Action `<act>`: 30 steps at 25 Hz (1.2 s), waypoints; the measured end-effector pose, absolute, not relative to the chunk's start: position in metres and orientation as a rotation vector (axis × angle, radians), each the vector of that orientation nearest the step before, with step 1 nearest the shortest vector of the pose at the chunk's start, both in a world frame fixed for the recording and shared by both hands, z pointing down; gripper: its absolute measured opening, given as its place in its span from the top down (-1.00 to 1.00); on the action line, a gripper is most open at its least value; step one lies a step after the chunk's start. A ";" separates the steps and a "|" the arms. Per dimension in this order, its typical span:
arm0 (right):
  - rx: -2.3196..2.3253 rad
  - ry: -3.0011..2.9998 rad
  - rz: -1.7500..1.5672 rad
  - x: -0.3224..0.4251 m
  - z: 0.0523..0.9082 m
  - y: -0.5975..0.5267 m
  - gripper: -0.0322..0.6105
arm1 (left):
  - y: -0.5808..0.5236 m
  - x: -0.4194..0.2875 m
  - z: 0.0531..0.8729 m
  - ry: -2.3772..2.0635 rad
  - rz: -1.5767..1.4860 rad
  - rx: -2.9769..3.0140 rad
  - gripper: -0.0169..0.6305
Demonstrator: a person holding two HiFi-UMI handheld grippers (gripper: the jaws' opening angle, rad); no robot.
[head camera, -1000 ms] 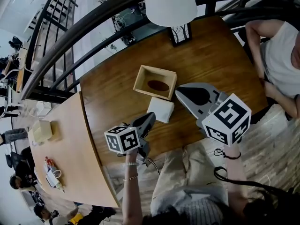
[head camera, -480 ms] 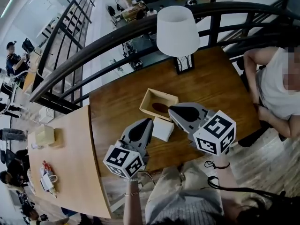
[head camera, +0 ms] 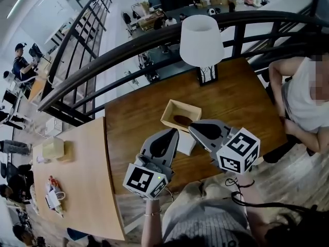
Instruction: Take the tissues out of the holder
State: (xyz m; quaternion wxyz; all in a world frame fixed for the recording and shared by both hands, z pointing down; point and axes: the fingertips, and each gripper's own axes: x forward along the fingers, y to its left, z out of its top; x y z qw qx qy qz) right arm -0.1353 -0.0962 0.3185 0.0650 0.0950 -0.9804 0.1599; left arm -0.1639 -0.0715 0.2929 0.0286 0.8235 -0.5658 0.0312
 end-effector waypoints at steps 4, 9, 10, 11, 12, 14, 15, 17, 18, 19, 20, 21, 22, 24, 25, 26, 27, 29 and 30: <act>0.318 -2.965 0.481 -0.137 0.320 -0.097 0.86 | -0.072 -0.165 0.300 -1.723 0.114 2.545 0.92; 0.335 -2.967 0.412 -0.141 0.318 -0.099 0.86 | -0.076 -0.166 0.303 -1.700 0.112 2.552 0.92; 0.335 -2.970 0.403 -0.142 0.316 -0.100 0.86 | -0.077 -0.165 0.302 -1.695 0.115 2.558 0.92; 0.335 -2.974 0.395 -0.142 0.314 -0.099 0.86 | -0.077 -0.165 0.302 -1.690 0.117 2.565 0.92; 0.335 -2.978 0.388 -0.143 0.312 -0.098 0.86 | -0.077 -0.165 0.301 -1.685 0.117 2.572 0.92; 0.341 -2.979 0.364 -0.144 0.311 -0.096 0.86 | -0.076 -0.165 0.301 -1.678 0.111 2.580 0.92; 0.345 -2.978 0.351 -0.144 0.311 -0.096 0.86 | -0.076 -0.165 0.301 -1.676 0.109 2.584 0.92; 0.348 -2.982 0.331 -0.146 0.310 -0.095 0.86 | -0.077 -0.168 0.301 -1.677 0.108 2.591 0.92; 0.347 -2.984 0.325 -0.148 0.309 -0.095 0.86 | -0.077 -0.170 0.300 -1.679 0.107 2.592 0.92; 0.345 -2.987 0.321 -0.149 0.308 -0.096 0.86 | -0.078 -0.171 0.300 -1.681 0.105 2.592 0.92; 0.344 -2.989 0.318 -0.150 0.307 -0.096 0.86 | -0.079 -0.172 0.299 -1.681 0.105 2.593 0.92; 0.343 -2.991 0.316 -0.151 0.307 -0.097 0.86 | -0.079 -0.173 0.299 -1.681 0.105 2.593 0.92; 0.344 -2.992 0.315 -0.151 0.306 -0.097 0.86 | -0.080 -0.174 0.298 -1.680 0.105 2.593 0.92; 0.345 -2.993 0.312 -0.151 0.305 -0.097 0.86 | -0.080 -0.173 0.298 -1.677 0.102 2.594 0.92; 0.346 -2.994 0.311 -0.151 0.304 -0.097 0.86 | -0.080 -0.173 0.297 -1.676 0.102 2.595 0.92; 0.346 -2.995 0.309 -0.151 0.304 -0.097 0.86 | -0.081 -0.173 0.298 -1.675 0.103 2.595 0.92; 0.346 -2.995 0.307 -0.151 0.304 -0.097 0.87 | -0.081 -0.174 0.298 -1.674 0.105 2.596 0.92; 0.345 -2.997 0.304 -0.153 0.305 -0.097 0.86 | -0.082 -0.175 0.300 -1.672 0.109 2.600 0.92; 0.344 -2.997 0.303 -0.153 0.306 -0.097 0.86 | -0.082 -0.175 0.301 -1.671 0.111 2.602 0.92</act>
